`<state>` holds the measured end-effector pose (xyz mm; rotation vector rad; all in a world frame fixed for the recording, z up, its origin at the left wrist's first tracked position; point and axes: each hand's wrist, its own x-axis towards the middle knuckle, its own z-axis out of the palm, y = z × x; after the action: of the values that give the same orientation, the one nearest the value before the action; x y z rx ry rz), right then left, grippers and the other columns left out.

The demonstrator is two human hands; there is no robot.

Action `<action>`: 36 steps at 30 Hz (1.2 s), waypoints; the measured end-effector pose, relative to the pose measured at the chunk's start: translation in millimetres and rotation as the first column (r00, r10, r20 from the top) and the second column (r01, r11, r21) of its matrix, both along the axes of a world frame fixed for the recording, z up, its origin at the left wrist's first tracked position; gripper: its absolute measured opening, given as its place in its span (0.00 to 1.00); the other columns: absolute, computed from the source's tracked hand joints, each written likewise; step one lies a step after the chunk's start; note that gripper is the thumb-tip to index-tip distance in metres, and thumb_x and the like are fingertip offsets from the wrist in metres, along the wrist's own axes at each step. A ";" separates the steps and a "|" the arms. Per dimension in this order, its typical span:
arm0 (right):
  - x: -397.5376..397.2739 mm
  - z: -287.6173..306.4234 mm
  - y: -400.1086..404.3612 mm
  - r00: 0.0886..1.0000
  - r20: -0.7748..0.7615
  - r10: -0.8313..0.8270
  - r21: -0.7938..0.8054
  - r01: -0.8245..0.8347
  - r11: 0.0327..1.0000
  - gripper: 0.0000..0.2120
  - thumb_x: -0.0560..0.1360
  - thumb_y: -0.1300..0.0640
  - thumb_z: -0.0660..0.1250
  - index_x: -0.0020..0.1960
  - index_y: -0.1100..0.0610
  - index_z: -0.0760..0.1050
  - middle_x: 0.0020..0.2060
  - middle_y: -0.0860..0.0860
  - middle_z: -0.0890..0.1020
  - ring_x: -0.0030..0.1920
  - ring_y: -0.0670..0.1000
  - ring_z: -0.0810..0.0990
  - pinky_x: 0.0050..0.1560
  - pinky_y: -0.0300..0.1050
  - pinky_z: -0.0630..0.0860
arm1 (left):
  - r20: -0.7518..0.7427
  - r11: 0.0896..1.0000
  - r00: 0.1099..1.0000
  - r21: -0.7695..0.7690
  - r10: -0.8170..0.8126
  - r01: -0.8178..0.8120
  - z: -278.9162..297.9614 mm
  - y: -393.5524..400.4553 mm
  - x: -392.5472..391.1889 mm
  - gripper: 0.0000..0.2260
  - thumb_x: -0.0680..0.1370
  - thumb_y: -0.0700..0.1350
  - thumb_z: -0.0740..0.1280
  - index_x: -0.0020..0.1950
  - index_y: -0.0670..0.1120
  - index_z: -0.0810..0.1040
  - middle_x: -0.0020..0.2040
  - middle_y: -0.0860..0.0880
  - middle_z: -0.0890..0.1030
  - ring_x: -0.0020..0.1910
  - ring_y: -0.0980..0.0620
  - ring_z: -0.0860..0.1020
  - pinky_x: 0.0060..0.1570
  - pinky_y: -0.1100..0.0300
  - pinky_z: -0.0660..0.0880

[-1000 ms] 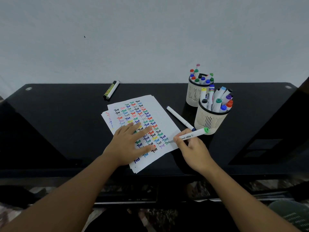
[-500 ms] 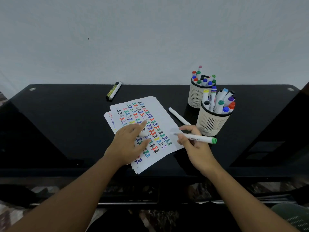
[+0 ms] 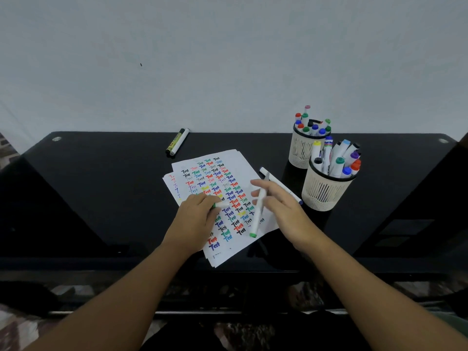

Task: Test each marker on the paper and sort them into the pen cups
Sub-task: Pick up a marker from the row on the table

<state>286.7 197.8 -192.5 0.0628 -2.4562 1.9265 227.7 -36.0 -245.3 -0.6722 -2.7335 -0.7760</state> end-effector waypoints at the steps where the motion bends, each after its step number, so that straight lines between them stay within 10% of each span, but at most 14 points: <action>1: -4.5 2.6 -3.7 1.000 -0.008 -0.021 -0.020 0.021 1.000 0.15 0.86 0.55 0.61 0.67 0.40 0.77 0.60 0.44 0.80 0.55 0.45 0.85 0.62 0.43 0.78 | 0.005 1.000 1.000 0.014 0.003 -0.003 0.8 -0.3 0.9 0.13 0.84 0.50 0.62 0.67 0.50 0.77 0.59 0.55 0.79 0.57 0.54 0.72 0.61 0.53 0.72; 4: -15.0 10.3 -8.9 0.999 0.022 0.034 0.162 -0.037 0.986 0.18 0.85 0.52 0.63 0.72 0.38 0.67 0.59 0.45 0.81 0.41 0.45 0.85 0.47 0.39 0.80 | 0.008 1.000 1.000 0.028 0.015 -0.016 2.3 -0.6 2.3 0.14 0.85 0.51 0.61 0.68 0.50 0.77 0.60 0.54 0.80 0.57 0.54 0.74 0.60 0.52 0.72; 10: -25.0 5.0 0.9 0.997 -0.030 0.069 0.730 -0.025 0.683 0.09 0.83 0.48 0.67 0.62 0.43 0.75 0.55 0.42 0.83 0.53 0.45 0.80 0.54 0.50 0.79 | 0.067 0.997 0.995 0.038 0.070 -0.073 -0.6 -2.0 0.9 0.18 0.85 0.57 0.56 0.71 0.53 0.74 0.61 0.52 0.79 0.59 0.52 0.74 0.62 0.52 0.73; 36: -34.7 1.8 1.1 0.939 -0.070 0.337 0.867 -0.110 0.487 0.15 0.85 0.46 0.61 0.71 0.42 0.69 0.59 0.43 0.80 0.55 0.48 0.79 0.52 0.50 0.76 | -0.140 0.997 0.987 0.000 -0.073 0.074 10.6 0.8 10.8 0.11 0.83 0.44 0.67 0.65 0.46 0.80 0.48 0.50 0.84 0.47 0.48 0.78 0.51 0.55 0.72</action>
<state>252.1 198.9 -190.7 0.6138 -3.0312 0.4407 238.5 -35.2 -234.7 -0.7990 -2.5921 -0.7229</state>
